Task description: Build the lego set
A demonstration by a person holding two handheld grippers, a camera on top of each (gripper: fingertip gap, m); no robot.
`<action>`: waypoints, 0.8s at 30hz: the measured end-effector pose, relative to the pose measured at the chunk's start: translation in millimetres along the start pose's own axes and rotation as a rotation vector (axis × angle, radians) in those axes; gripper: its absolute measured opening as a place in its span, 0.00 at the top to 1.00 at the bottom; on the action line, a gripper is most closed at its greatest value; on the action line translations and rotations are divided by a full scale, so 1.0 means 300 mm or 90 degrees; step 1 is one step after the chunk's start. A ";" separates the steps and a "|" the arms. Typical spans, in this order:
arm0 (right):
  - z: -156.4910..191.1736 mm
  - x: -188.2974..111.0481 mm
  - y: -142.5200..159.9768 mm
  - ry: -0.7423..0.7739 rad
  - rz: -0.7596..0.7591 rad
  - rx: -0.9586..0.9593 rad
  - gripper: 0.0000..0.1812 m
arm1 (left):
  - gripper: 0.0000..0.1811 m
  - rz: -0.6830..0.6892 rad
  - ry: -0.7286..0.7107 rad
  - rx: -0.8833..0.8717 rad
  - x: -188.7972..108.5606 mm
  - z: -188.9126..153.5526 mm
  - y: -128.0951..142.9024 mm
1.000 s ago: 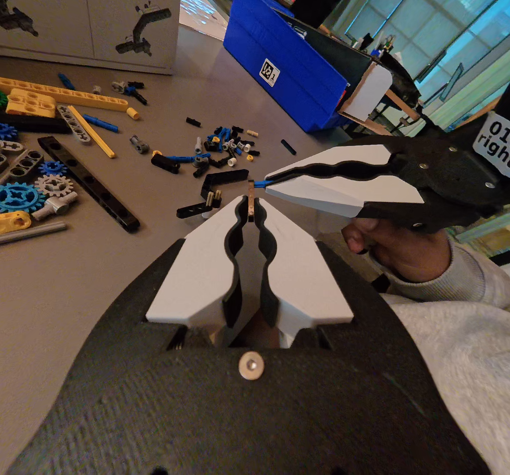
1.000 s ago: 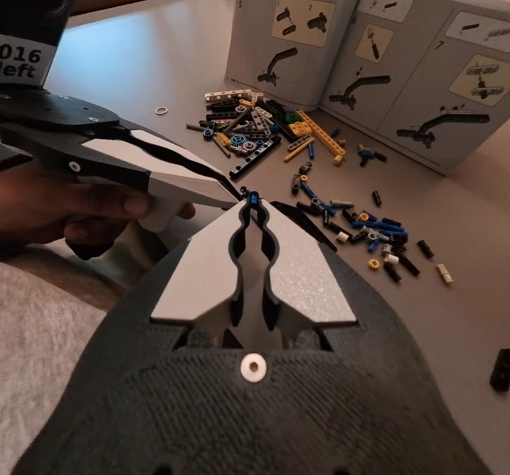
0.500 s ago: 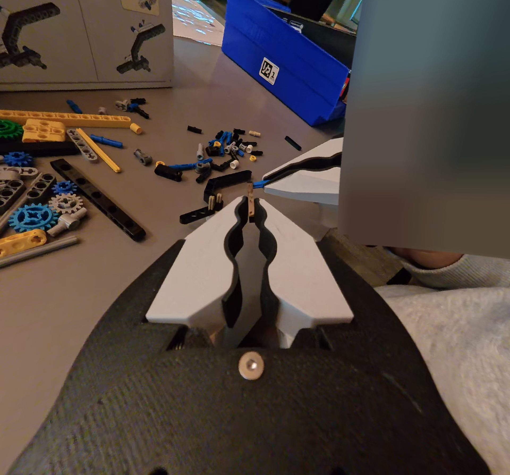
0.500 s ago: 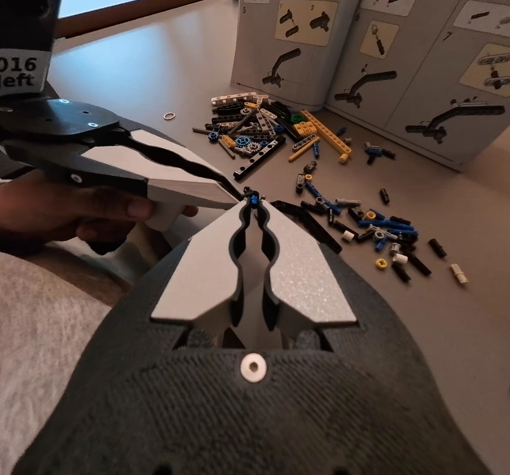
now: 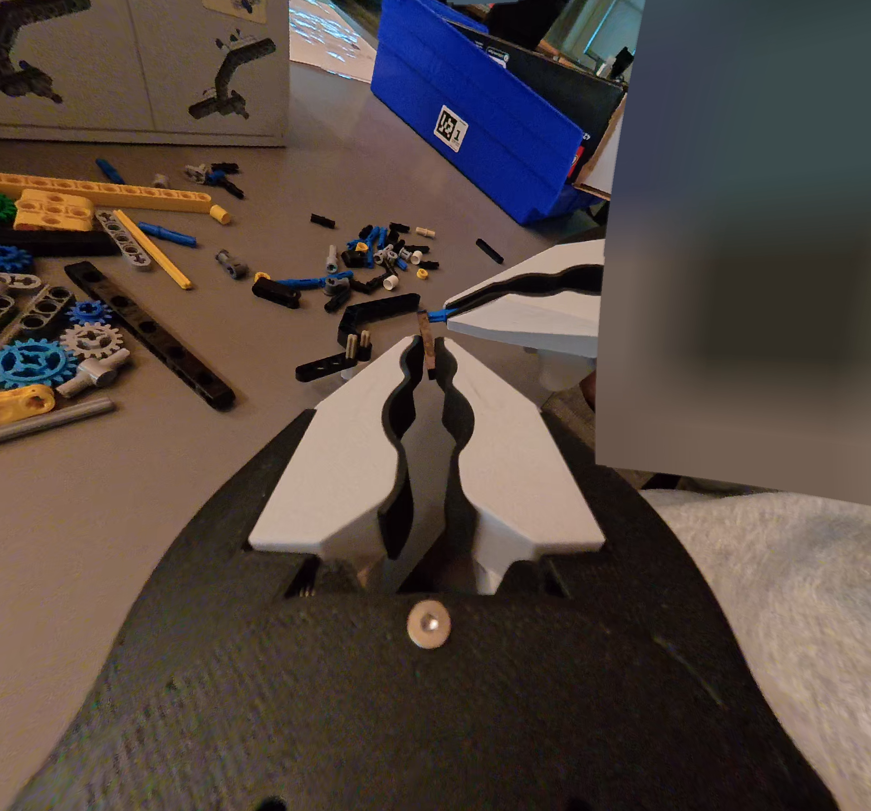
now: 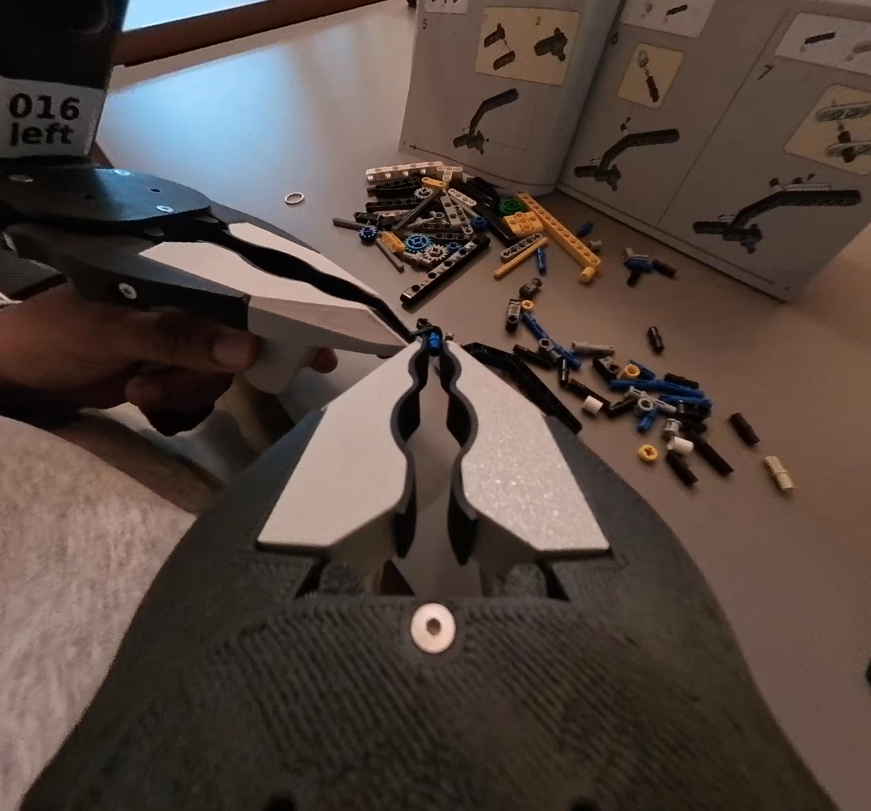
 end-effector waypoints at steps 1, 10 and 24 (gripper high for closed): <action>0.001 0.001 0.000 0.003 0.000 -0.005 0.99 | 0.98 -0.001 0.001 -0.004 -0.001 0.000 0.000; -0.006 0.001 0.005 -0.024 0.003 0.034 0.99 | 0.98 0.006 0.006 0.023 0.000 -0.003 0.001; -0.023 -0.012 0.010 -0.088 0.017 0.079 0.99 | 0.98 0.035 0.008 0.122 0.002 -0.020 0.003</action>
Point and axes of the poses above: each gripper's, where its closed fingertips meet, x out along the fingers, y out of its underside, z = x × y across the jaws, the point moved 5 cm from there along -x, back along the fingers, and after that the axes turned 9 degrees about x, right-handed, at the moved point
